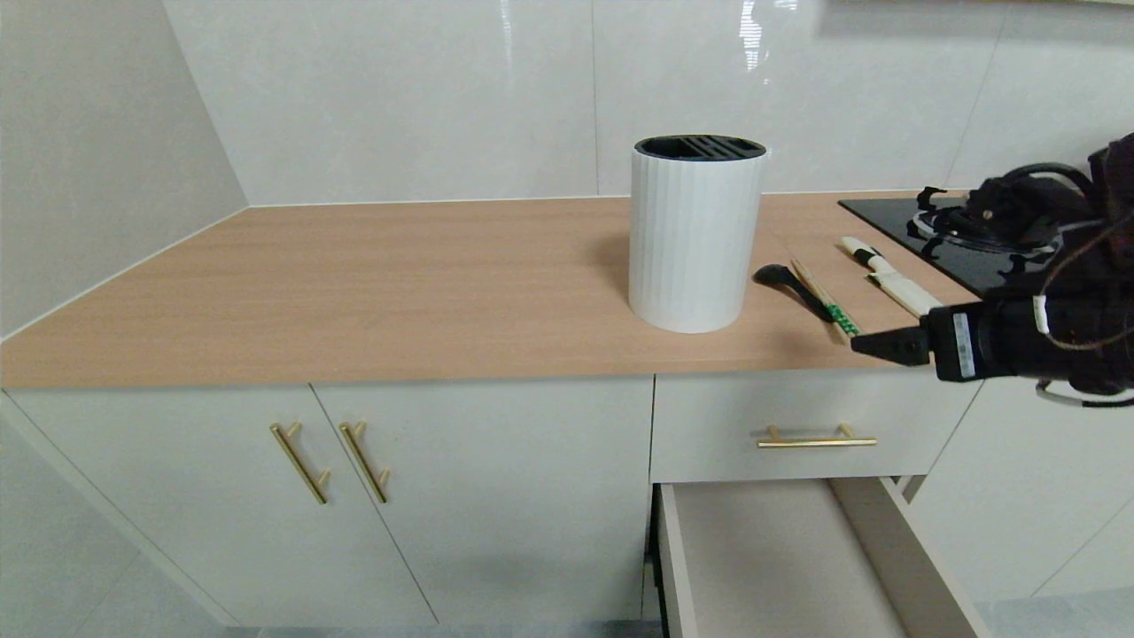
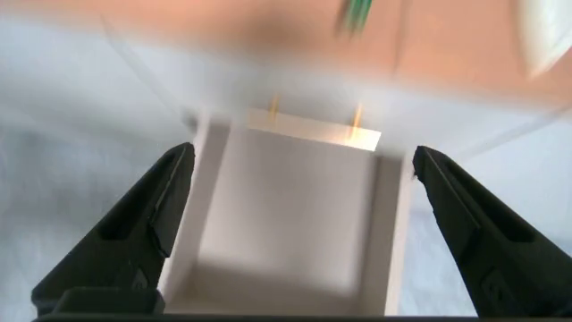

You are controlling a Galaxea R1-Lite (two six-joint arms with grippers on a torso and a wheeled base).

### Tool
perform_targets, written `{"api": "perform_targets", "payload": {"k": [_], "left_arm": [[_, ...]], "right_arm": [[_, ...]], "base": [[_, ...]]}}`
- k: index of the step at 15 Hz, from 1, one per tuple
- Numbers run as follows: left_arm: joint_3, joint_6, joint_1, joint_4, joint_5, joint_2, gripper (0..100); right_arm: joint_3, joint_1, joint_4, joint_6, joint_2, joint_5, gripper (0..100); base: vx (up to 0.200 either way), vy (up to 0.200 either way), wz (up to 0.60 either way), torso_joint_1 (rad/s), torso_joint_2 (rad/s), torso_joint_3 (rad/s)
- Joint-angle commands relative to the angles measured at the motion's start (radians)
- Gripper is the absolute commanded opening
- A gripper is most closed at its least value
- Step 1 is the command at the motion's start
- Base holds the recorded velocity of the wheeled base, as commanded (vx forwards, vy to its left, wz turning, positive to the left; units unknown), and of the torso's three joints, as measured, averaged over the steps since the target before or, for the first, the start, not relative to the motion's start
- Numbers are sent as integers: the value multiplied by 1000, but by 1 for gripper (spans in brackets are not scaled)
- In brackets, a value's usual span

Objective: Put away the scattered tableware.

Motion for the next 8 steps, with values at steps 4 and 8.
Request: {"api": "perform_targets", "payload": {"k": [4, 8], "left_arm": [[0, 0, -1, 0, 1, 2, 100], [0, 0, -1, 0, 1, 2, 100]], "right_arm": [[-200, -83, -12, 4, 286, -19, 100], [-210, -101, -51, 6, 335, -26, 100]], "base": [[0, 0, 0, 16, -35, -16], [0, 0, 0, 0, 0, 0]]}}
